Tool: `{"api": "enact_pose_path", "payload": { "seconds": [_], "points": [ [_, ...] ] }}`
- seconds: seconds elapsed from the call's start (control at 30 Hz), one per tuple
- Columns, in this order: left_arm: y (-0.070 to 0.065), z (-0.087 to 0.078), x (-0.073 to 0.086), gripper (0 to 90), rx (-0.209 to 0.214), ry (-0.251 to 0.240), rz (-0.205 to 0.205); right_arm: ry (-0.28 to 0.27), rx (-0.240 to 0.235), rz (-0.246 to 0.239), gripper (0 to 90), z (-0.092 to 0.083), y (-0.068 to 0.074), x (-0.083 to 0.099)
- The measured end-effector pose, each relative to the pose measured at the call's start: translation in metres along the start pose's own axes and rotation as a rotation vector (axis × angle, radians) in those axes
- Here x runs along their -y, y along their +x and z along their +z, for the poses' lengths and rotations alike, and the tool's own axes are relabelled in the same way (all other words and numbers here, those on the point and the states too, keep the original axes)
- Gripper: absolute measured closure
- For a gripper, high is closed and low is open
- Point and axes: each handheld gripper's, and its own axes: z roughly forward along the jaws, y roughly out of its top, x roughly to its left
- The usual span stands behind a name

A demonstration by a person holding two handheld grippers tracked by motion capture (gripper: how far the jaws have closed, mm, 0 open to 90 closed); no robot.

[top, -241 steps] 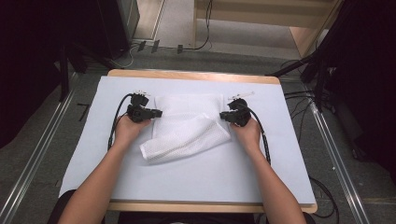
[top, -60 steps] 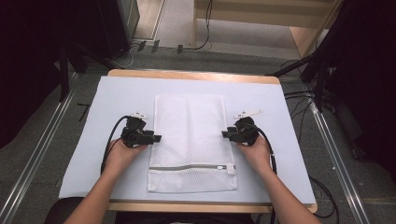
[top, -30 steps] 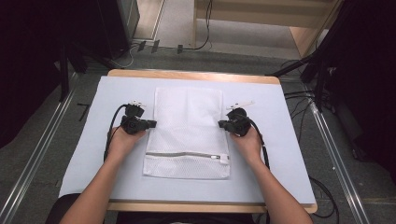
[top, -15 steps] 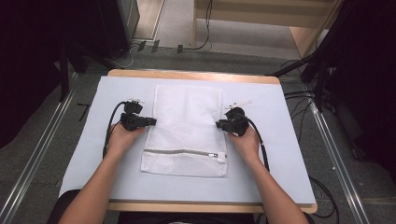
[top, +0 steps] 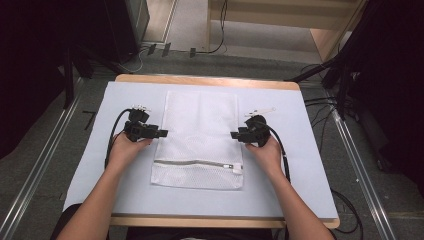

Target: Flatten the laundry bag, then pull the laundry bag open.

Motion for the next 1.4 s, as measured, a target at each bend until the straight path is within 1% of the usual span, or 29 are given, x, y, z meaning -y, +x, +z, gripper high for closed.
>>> {"api": "enact_pose_path", "payload": {
  "seconds": [0.1, 0.23, 0.27, 0.3, 0.33, 0.4, 0.47, 0.6, 0.67, 0.77, 0.8, 0.87, 1.0, 1.13, 1.17, 1.2, 1.3, 1.37, 1.4],
  "points": [
    [-0.002, -0.004, 0.0, 44.3, 0.008, -0.01, 0.004, -0.003, -0.005, 0.001, 57.2, -0.001, 0.001, 0.0],
    [-0.007, -0.008, -0.001, 42.9, 0.013, -0.019, 0.021, -0.018, -0.022, -0.003, 57.5, -0.009, 0.004, 0.001],
    [-0.009, -0.009, -0.001, 42.7, 0.017, -0.02, 0.021, -0.019, -0.023, -0.004, 57.4, -0.011, 0.005, 0.002],
    [-0.013, -0.01, -0.001, 42.5, 0.024, -0.019, 0.032, -0.02, -0.025, -0.003, 57.3, -0.013, 0.005, 0.002],
    [-0.013, -0.01, -0.001, 42.3, 0.024, -0.019, 0.032, -0.021, -0.031, -0.006, 57.1, -0.014, 0.006, 0.003],
    [-0.017, -0.011, -0.001, 42.2, 0.027, -0.02, 0.042, -0.024, -0.035, -0.011, 56.8, -0.016, 0.007, 0.004],
    [-0.022, -0.013, -0.002, 41.9, 0.031, -0.014, 0.056, -0.022, -0.045, -0.021, 56.0, -0.023, 0.01, 0.007],
    [-0.033, -0.015, -0.002, 41.6, 0.05, -0.012, 0.077, -0.026, -0.056, -0.036, 56.0, -0.031, 0.013, 0.012],
    [-0.038, -0.015, -0.002, 41.4, 0.066, -0.013, 0.084, -0.04, -0.074, -0.029, 56.1, -0.038, 0.015, 0.017],
    [-0.045, -0.015, -0.003, 41.3, 0.072, -0.011, 0.106, -0.042, -0.081, -0.034, 56.6, -0.041, 0.018, 0.021],
    [-0.047, -0.015, -0.003, 41.3, 0.074, -0.008, 0.113, -0.043, -0.084, -0.043, 57.0, -0.042, 0.019, 0.023],
    [-0.051, -0.015, -0.003, 41.3, 0.08, -0.008, 0.117, -0.03, -0.092, -0.051, 58.1, -0.045, 0.024, 0.028],
    [-0.058, -0.014, -0.003, 41.3, 0.09, -0.008, 0.129, -0.022, -0.096, -0.063, 58.7, -0.046, 0.029, 0.031],
    [-0.066, -0.013, -0.004, 41.4, 0.099, -0.002, 0.148, -0.019, -0.101, -0.067, 60.9, -0.05, 0.033, 0.038],
    [-0.071, -0.011, -0.004, 41.4, 0.104, -0.001, 0.161, -0.013, -0.104, -0.067, 62.9, -0.051, 0.034, 0.042],
    [-0.071, -0.011, -0.004, 41.5, 0.104, -0.001, 0.161, -0.013, -0.104, -0.067, 62.9, -0.051, 0.034, 0.042],
    [-0.078, -0.008, -0.005, 41.5, 0.114, 0.002, 0.175, -0.001, -0.112, -0.063, 66.7, -0.053, 0.035, 0.048],
    [-0.082, -0.007, -0.006, 41.9, 0.123, 0.006, 0.186, 0.008, -0.109, -0.066, 72.0, -0.055, 0.035, 0.052],
    [-0.084, -0.006, -0.006, 41.9, 0.127, 0.007, 0.189, 0.008, -0.109, -0.066, 72.0, -0.055, 0.035, 0.052]
  ]
}}
